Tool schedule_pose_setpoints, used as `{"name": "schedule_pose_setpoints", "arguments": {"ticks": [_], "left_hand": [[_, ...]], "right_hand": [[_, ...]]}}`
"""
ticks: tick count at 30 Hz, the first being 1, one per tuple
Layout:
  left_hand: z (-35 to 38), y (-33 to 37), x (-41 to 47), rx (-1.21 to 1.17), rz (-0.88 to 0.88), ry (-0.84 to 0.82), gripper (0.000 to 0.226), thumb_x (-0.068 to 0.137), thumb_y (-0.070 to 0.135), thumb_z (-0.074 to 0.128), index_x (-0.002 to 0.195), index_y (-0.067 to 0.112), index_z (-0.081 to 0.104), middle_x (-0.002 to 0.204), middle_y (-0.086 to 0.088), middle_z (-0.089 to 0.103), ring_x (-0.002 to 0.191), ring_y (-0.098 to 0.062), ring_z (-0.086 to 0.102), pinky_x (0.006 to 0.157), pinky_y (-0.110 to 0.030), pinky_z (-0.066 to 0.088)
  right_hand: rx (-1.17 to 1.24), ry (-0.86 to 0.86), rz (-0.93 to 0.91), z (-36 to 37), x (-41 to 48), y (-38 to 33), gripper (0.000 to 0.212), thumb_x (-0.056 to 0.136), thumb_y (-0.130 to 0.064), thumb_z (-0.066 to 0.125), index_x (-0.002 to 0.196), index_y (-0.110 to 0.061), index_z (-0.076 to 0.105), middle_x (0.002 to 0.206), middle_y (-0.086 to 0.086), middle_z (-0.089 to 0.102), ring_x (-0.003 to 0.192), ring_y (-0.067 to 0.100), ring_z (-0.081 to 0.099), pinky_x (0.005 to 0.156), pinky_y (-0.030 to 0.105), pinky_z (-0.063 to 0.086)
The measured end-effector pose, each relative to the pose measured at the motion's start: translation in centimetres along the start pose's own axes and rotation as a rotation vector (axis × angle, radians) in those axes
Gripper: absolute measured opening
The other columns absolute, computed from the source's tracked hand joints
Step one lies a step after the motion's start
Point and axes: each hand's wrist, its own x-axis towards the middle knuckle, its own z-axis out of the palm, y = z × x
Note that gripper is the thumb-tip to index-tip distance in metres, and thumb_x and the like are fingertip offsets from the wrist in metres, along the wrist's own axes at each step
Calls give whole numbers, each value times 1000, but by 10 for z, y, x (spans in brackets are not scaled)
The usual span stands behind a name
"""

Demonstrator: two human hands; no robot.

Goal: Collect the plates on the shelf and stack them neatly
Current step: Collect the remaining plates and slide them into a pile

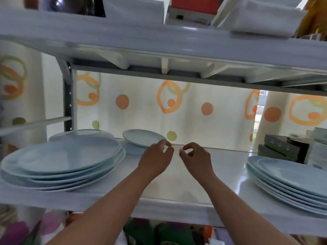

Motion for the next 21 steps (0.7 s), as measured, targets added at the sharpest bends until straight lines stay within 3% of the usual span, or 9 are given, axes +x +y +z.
{"name": "schedule_pose_setpoints", "arguments": {"ticks": [3, 5, 8, 11, 15, 21], "left_hand": [[7, -11, 6, -73, -146, -40, 38, 96, 33, 34, 131, 23, 45, 132, -6, 56, 119, -23, 52, 92, -32, 37], [9, -16, 15, -117, -198, -30, 39, 97, 30, 32, 134, 23, 41, 135, -8, 54, 122, -25, 50, 96, -34, 37], [5, -26, 35, -138, -279, -28, 43, 97, 29, 29, 140, 25, 34, 142, -8, 47, 126, -30, 48, 104, -38, 37], [2, -35, 49, -256, -400, -30, 49, 93, 34, 28, 142, 33, 29, 134, -16, 53, 121, -35, 53, 104, -46, 43], [1, -45, 68, -214, -458, -5, 50, 94, 37, 28, 144, 30, 25, 138, -18, 47, 119, -35, 52, 103, -47, 43], [7, -59, 78, -95, -449, 38, 43, 98, 32, 28, 135, 14, 42, 142, -14, 45, 128, -31, 43, 103, -37, 35]], "right_hand": [[133, -40, 104, 37, 13, -4, 20, 80, -27, 59, 96, -16, 62, 81, 8, 70, 74, 19, 65, 73, 31, 54], [209, -50, 182, 58, 23, -4, 21, 79, -27, 58, 97, -18, 61, 86, 11, 71, 80, 26, 67, 81, 42, 55], [244, -55, 220, 82, 42, 0, 26, 79, -27, 54, 104, -19, 57, 88, 14, 70, 84, 30, 67, 84, 44, 55], [252, -44, 199, 97, 61, 4, 28, 85, -28, 48, 111, -23, 52, 89, 16, 68, 84, 34, 66, 83, 47, 55], [258, -105, 199, 112, 84, 10, 31, 89, -37, 41, 116, -29, 54, 107, 17, 68, 98, 34, 64, 91, 47, 51], [201, -224, 144, 119, 86, 15, 38, 95, -33, 38, 99, -8, 67, 102, 14, 70, 96, 31, 64, 91, 40, 49]]}}
